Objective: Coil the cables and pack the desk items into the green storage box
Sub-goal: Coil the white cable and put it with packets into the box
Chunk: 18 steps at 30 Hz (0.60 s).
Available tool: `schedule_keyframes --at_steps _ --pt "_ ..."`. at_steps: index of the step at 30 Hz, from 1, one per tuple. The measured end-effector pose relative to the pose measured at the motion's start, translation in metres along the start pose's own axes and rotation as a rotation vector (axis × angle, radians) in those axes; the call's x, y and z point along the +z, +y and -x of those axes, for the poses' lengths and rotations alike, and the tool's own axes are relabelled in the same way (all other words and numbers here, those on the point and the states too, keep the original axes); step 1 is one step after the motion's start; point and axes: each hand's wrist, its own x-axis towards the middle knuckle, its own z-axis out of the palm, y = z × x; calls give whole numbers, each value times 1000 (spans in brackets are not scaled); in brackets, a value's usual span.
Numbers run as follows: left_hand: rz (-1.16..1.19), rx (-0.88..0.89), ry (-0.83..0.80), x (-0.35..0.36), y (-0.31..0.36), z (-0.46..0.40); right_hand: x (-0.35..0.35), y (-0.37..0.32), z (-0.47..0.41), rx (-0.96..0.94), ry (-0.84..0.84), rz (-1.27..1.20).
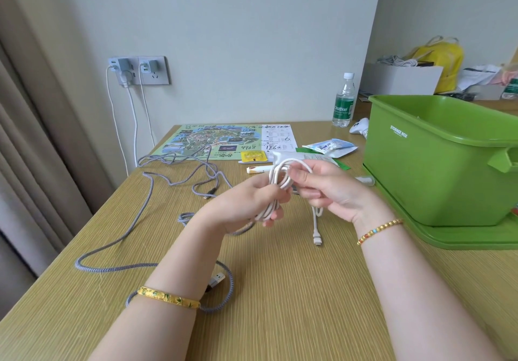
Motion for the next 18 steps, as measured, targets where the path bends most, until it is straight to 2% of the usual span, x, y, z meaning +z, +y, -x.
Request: schedule_keyframes --at_steps 6,10,14,16,18 --pt "134 16 -22 0 -2 -2 -1 1 -1 -31 19 -3" --pt "123 2 36 -6 -4 -2 -4 0 -2 -42 41 -7" --pt "147 51 164 -11 -7 -5 -14 -3 0 -86 255 -83" --pt "234 103 299 -13 -6 -7 -16 -2 -1 -117 401 -37" --pt "327 133 473 -16 -5 -9 -15 0 -2 -139 470 -17"
